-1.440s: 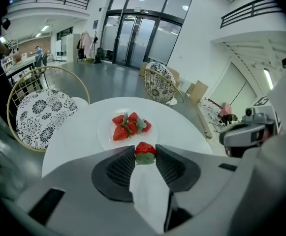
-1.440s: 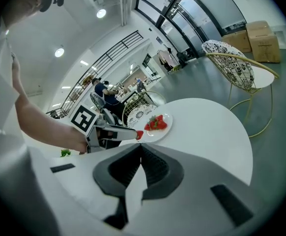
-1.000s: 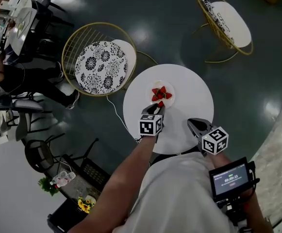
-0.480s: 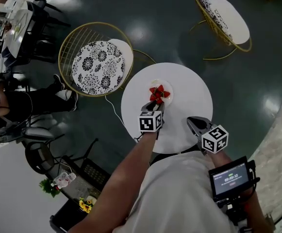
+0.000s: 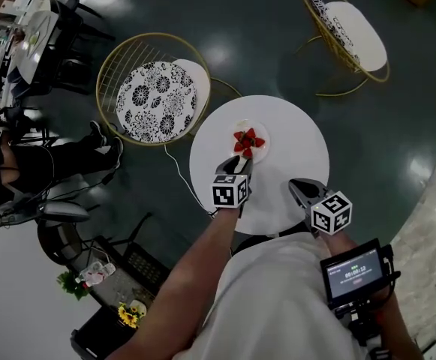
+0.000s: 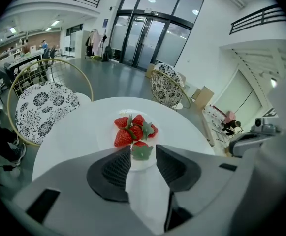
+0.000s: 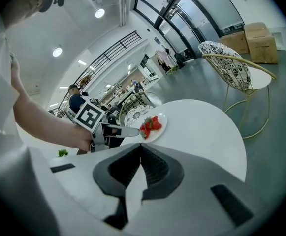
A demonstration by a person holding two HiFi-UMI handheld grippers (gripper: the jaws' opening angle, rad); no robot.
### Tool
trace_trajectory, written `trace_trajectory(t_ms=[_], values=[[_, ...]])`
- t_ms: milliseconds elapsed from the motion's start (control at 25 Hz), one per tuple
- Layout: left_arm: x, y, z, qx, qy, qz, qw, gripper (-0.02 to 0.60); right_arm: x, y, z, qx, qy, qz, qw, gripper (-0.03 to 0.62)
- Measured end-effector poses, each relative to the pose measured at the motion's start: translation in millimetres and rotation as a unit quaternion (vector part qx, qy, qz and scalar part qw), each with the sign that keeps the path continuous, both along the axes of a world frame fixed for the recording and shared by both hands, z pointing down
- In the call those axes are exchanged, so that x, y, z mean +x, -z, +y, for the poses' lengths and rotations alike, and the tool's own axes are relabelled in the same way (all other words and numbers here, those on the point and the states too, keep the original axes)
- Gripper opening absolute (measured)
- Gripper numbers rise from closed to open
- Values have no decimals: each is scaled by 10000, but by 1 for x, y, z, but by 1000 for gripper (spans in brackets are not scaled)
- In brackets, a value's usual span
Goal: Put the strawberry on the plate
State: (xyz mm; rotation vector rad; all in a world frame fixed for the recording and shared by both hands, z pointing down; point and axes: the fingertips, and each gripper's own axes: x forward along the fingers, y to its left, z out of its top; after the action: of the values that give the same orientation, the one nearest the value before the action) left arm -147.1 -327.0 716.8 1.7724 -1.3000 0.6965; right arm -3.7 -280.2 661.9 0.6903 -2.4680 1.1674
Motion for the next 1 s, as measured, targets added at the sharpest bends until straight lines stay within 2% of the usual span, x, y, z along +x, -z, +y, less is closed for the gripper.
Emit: trace_trajectory(t_ms=[280, 440, 600, 800, 880, 1000], values=[[-7, 12, 36, 187, 192, -43, 9996, 141, -4, 5, 0, 224, 179, -27, 9996, 8], [-20, 32, 70, 395, 262, -27, 9989, 141, -17, 19, 11, 409, 222, -47, 9989, 8], [-16, 53, 105, 645, 223, 42, 9977, 141, -17, 40, 27, 618, 362, 62, 9974, 8], [-34, 83, 142, 1000, 412, 65, 9941, 140, -34, 66, 45, 860, 417, 40, 9954, 8], [-37, 93, 155, 1123, 516, 70, 9923, 97, -36, 75, 52, 917, 418, 37, 9949, 8], [-41, 107, 176, 1282, 627, 133, 9897, 91, -39, 87, 65, 1032, 511, 52, 9933, 8]])
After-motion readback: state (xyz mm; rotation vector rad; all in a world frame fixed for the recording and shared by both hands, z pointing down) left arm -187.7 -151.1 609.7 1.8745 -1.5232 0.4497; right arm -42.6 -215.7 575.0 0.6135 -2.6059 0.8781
